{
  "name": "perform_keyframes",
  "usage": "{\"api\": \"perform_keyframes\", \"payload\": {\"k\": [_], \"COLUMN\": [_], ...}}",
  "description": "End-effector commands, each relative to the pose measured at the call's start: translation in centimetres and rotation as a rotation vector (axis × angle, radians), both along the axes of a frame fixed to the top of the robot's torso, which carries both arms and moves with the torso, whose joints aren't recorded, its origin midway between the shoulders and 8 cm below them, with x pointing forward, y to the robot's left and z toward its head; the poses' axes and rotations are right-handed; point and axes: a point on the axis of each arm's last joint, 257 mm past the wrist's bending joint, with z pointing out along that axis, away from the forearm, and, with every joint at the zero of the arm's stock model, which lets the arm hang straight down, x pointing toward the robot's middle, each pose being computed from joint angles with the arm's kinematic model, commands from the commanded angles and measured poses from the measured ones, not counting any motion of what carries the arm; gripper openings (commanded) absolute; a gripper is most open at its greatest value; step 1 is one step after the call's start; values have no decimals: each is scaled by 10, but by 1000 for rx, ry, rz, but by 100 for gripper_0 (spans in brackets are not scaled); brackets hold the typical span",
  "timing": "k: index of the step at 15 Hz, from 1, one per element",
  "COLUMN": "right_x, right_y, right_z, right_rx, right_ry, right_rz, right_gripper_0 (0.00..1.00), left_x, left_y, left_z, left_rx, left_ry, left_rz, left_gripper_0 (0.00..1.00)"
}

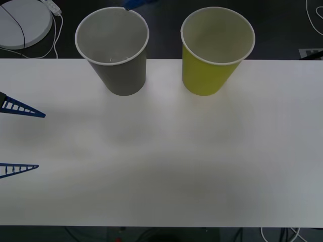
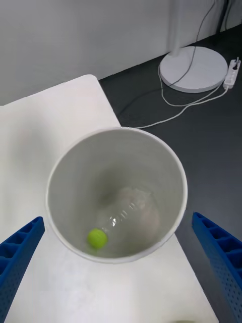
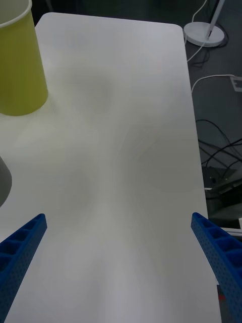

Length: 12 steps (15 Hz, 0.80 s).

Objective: Put the can into the green bin and the plastic bottle into the gray bin

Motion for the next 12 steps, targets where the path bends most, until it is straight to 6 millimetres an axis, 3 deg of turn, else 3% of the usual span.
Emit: {"api": "perform_keyframes", "payload": {"k": [1, 12], "right_x": [-5, -66], "right_y": [-14, -83], "right_z": [-5, -35], "right_rx": [11, 55], "right_ry": [-32, -79], "right_rz": [54, 155], "right_gripper_0": [100, 100], "left_x": [0, 0], "left_y": [0, 0], "left_z": [0, 0], "left_rx": [0, 0], "left_ry": [0, 0], "left_rz": [0, 0], "left_gripper_0": [100, 100]}}
